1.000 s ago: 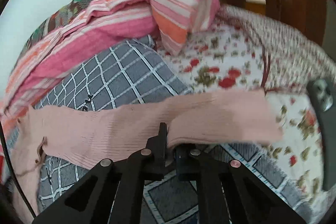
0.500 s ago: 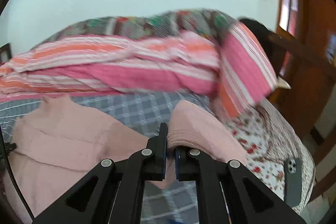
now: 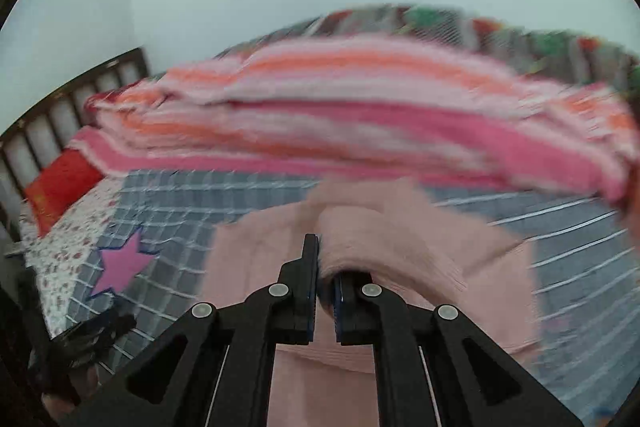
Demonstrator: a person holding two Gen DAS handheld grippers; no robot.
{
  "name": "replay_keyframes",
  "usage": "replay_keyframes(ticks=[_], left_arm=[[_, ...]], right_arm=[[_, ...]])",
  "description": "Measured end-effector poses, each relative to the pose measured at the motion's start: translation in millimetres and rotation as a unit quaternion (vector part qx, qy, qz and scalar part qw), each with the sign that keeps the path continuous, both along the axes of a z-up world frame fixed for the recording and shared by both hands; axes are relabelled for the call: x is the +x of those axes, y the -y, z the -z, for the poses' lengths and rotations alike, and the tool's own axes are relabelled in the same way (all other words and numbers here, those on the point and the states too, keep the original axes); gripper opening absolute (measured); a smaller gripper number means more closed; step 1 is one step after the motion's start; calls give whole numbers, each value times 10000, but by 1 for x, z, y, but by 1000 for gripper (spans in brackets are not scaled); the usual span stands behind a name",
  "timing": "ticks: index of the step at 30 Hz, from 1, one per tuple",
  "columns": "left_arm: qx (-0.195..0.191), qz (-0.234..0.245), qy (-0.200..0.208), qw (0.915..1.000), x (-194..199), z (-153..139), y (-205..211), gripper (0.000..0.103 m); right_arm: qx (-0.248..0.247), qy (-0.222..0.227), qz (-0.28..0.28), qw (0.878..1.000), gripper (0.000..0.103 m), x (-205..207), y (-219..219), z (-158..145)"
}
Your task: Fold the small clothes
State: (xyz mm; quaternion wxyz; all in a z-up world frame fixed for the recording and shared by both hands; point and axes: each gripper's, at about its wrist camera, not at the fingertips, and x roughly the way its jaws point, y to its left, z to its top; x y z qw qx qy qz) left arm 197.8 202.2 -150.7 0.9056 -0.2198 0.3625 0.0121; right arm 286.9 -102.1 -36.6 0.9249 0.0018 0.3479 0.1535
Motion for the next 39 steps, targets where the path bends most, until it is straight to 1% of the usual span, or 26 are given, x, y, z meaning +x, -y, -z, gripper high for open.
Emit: replay_keyframes(ticks=[2,3,4,5,6,8,10,12,13,14,15,16,18,19,20,21,24,25,28,29,30,32,34,36,37,39], left_arm=[[232,5,-37,9997,-12,0,-6,80],[401,6,-73,9992,-20,0,-9,80],[485,-7,-90,9988,-24,-1,-11,80],[516,-17,-86,9986,-26,-1,-12,80],[503,-20,-56,9987,-30,-2,-13,80],[370,62,-5,9993,-33,-4,-11,80],[233,242,17,9994,-32,-5,-2,80],[112,497,33,9987,-28,-5,13,80],[76,623,26,9980,-24,-5,22,80],[58,696,25,9976,-21,-5,28,80],[19,828,29,9966,-15,-5,39,80],[-12,899,41,9959,-11,-5,46,80],[-93,1012,65,9948,-2,-4,61,79],[-129,1054,40,9943,3,-3,69,79],[-150,1094,15,9939,6,-3,74,78],[-131,1149,-18,9933,13,-2,82,78],[136,1122,11,9936,25,-1,96,75],[209,1085,-51,9939,31,1,99,71],[221,1043,-314,9938,45,9,104,62],[235,1005,-356,9940,48,11,104,60],[244,934,-369,9946,50,12,104,59],[203,902,-368,9950,54,11,104,55],[139,905,-373,9951,57,10,104,52],[199,855,-389,9954,60,10,106,51],[211,877,-397,9951,62,10,107,49],[312,894,-421,9946,64,11,111,47]], right_arm=[[92,-127,-157,9998,12,1,-22,24],[119,-269,-266,9992,22,3,-32,40],[118,-362,-342,9987,35,5,-37,49],[72,-419,-400,9983,41,6,-43,55],[1,-391,-440,9983,48,3,-45,57],[-129,-153,-530,9984,52,-9,-43,52],[-238,98,-596,9979,72,-25,-28,43],[-404,364,-502,9973,79,-37,-5,36],[-587,545,-358,9961,79,-47,15,34],[-703,616,-260,9953,79,-50,26,33],[-932,725,-43,9930,79,-56,48,34],[-1051,753,102,9916,79,-58,63,35],[-1254,607,432,9893,79,-58,97,43],[-1332,366,667,9882,79,-55,121,52],[-1300,244,764,9883,79,-53,133,57],[-1173,30,923,9888,78,-49,154,65],[-831,-352,1124,9896,74,-41,188,78],[-708,-461,1136,9899,73,-37,197,83],[-451,-612,1137,9906,68,-24,206,90],[-352,-623,1089,9915,67,-19,205,90],[-261,-665,1012,9923,65,-11,204,92],[-293,-835,999,9911,54,4,202,98],[-188,-799,969,9919,30,11,208,102],[100,-682,1130,9912,31,9,220,102],[231,-726,1306,9885,32,7,227,108],[189,-700,1310,9887,32,4,227,115]])
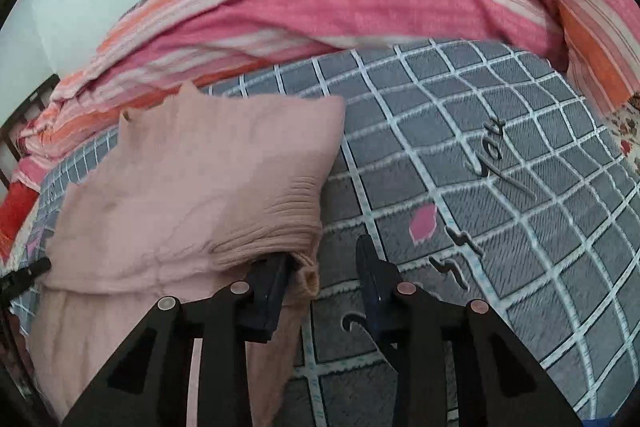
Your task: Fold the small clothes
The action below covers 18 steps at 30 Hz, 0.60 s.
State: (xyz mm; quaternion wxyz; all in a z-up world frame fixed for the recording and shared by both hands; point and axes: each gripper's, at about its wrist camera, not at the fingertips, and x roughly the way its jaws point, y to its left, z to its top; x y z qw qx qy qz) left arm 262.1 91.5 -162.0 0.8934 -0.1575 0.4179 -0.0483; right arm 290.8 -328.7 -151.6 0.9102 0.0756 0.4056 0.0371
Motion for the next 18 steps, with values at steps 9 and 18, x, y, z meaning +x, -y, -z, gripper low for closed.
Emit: replay_keyframes(ticks=[9,18], left_arm=[[258,75,319,9991,3,-9,6,47],[-78,217,630,9977,-3,-18,2,45]], right_arm=[[186,183,118,9996,33,-5,6,3],[85,227,114,9996,34,-7,4,2]])
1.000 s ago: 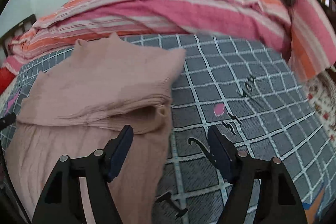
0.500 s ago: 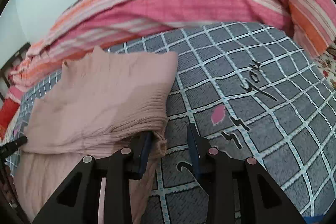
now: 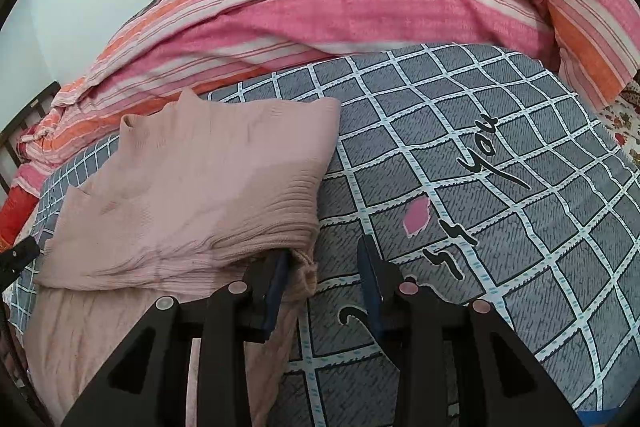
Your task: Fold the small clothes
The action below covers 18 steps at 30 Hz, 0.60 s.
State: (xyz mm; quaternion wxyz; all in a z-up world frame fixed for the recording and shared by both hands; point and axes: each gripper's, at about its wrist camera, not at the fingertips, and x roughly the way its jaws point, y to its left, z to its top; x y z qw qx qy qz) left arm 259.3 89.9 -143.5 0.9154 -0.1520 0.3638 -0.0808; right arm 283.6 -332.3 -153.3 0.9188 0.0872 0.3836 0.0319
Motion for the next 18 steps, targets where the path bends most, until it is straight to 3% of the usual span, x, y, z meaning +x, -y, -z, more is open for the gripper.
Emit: replay_keyframes(ticks=[4,7,9,10,14,16,17,18], left_arm=[[213,-150,-506,9984,11,18,5,45],[396,-145,-494,9979,13,20,11,45],[553,-82,-409,9976,12,15,17,27],[665,-45,-341,9972,10,10,22,13],[1148,104,-64,9933,1,-6,30,11],[1269,178,44,9917,0,-16,29,10],[1214,178,53,9924,1,-19,26,9],[1069,166,-5,9941,3,-22,21,9]], right_arm=[[12,14,-2,10000,34,0,0,0],[-1,-3,-8,10000,34,1,0,1],[20,11,-16,10000,34,1,0,1],[73,20,-44,10000,34,0,2,1],[850,-27,-418,9955,36,-9,20,-4],[887,34,-544,9946,38,-16,24,-14],[812,152,-537,9951,41,-21,24,-21],[682,301,-594,9954,53,-24,21,-31]])
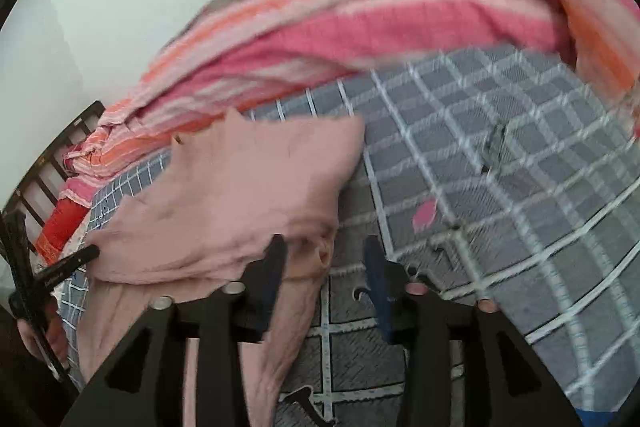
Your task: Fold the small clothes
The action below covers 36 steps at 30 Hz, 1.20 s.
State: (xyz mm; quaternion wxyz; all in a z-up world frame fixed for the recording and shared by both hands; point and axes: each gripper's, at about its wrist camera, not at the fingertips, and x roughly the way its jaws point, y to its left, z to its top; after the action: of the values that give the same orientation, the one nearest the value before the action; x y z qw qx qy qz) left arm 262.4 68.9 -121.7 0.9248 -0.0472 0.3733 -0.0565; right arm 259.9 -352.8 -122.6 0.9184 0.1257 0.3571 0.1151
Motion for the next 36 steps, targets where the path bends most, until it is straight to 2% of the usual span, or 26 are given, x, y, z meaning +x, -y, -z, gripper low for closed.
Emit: replay_keyframes(ticks=[1,4,7,13,16,17,18,20,24,26,27,29,30,32,33,36], left_arm=[[-118,-12,-99,9999,3,0,-3,9],[-448,43,-388,9982,9,11,-4,9],[-393,79,-701,9967,9,29,0,9],[-831,-44,-660,9943,6,39,-7,15],[-1161,-58,-607,9914,10,37,-9,15],[-1190,-23,-578,9912,11,36,-8,9],[-1111,31,-483,9926,13,33,-5,5],[-910,5,-340,9953,17,28,0,5],[-1046,7,-83,9945,34,3,-5,5],[-869,-20,23,9962,42,-10,-8,5],[-650,-104,32,9978,46,-13,-8,5],[-603,-175,-219,9978,54,-4,-13,5],[-611,-173,-590,9962,61,10,-14,6],[-514,-164,-927,9942,66,28,-13,9],[-436,-136,-967,9943,66,33,-12,9],[-590,-244,-699,9955,56,24,-16,12]], right_arm=[[-79,93,-84,9999,60,0,-5,-6],[-383,99,-227,9990,61,9,-21,-14],[-467,-27,-143,9988,61,20,-29,-10],[-316,-368,217,9986,61,39,-26,14],[-235,-586,330,9975,61,43,-21,31],[-137,-599,346,9975,60,42,-19,31],[-73,-547,374,9978,60,41,-17,30],[-118,-543,390,9977,60,41,-18,30],[-329,-472,403,9975,60,41,-24,21],[-451,-334,489,9972,60,41,-24,14],[-503,-316,485,9971,60,41,-26,15],[-556,-362,436,9968,60,44,-28,20],[-595,-418,468,9963,60,44,-29,26],[-669,-473,486,9955,60,47,-31,30],[-730,-467,485,9951,60,48,-33,29],[-810,-477,505,9943,60,49,-33,31]])
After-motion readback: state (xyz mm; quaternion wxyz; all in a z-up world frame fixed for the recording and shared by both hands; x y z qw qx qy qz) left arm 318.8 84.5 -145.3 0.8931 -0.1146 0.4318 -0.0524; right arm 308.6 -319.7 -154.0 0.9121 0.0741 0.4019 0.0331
